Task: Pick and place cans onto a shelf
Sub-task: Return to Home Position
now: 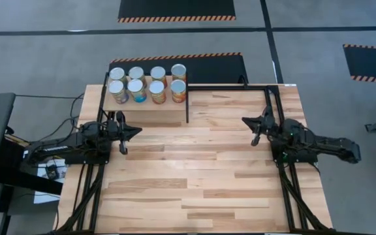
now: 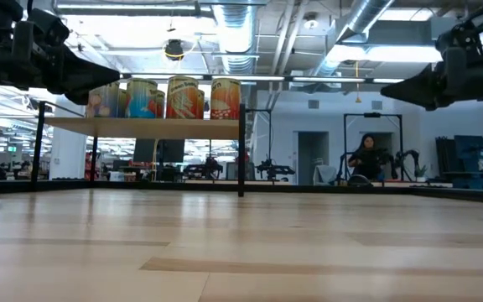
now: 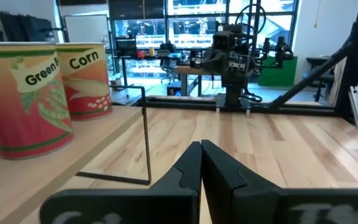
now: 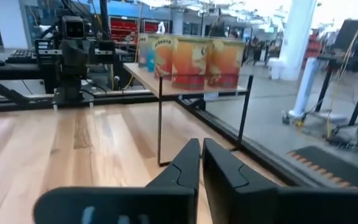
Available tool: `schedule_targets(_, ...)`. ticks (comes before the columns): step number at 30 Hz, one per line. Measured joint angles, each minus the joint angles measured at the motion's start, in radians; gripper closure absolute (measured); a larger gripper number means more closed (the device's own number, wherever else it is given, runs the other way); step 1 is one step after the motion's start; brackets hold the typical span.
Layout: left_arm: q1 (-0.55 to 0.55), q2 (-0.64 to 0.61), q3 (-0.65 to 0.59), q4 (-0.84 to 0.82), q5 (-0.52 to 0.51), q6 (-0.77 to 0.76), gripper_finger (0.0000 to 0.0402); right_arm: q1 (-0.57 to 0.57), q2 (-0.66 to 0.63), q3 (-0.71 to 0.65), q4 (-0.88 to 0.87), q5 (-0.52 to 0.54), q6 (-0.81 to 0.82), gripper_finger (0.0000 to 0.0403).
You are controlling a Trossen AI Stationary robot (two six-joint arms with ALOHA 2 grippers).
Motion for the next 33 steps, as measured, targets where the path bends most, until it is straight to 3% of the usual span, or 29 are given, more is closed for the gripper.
schedule_targets(5,0.0,0.0,-0.001,0.0,0.0,0.027,0.0401,-0.001,0.019,0.0,-0.004,0.0,0.047,0.0349)
schedule_targets(33,0.0,0.053,0.001,-0.012,0.001,0.039,0.0401,-0.002,0.019,-0.001,-0.01,0.001,0.047,0.0347)
